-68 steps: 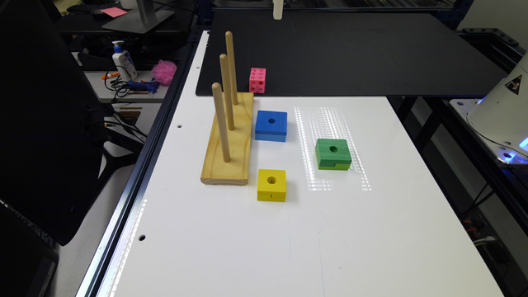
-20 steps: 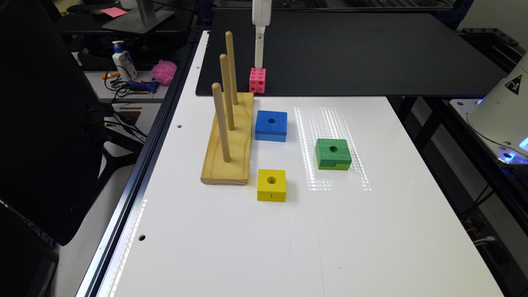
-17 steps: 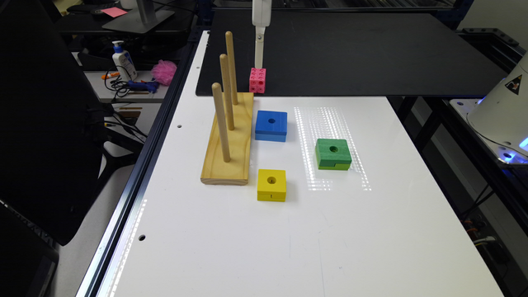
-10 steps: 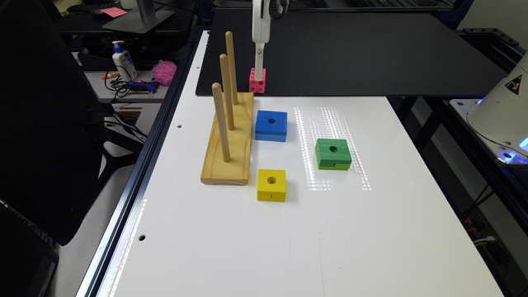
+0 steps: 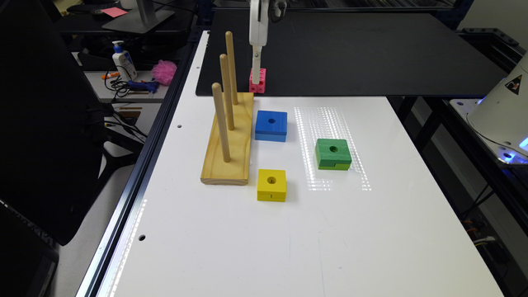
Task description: Pick up pink block.
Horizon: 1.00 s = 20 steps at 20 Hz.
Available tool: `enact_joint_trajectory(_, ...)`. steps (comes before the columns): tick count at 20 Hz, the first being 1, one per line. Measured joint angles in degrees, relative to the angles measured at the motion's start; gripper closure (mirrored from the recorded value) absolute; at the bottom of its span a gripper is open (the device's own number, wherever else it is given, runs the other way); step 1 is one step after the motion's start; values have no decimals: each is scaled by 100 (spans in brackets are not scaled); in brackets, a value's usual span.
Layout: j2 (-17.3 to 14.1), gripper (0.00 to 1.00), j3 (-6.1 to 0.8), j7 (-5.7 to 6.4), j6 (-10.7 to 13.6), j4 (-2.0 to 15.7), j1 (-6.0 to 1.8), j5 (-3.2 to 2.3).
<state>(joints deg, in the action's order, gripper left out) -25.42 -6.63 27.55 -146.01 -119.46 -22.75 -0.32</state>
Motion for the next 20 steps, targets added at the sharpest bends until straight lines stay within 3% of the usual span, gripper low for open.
enact_joint_trajectory(8, -306, 0, 0, 0, -306, 0, -1, -5)
enact_joint_trajectory(20, -339, 0, 1, 0, -319, 2, -3, -7)
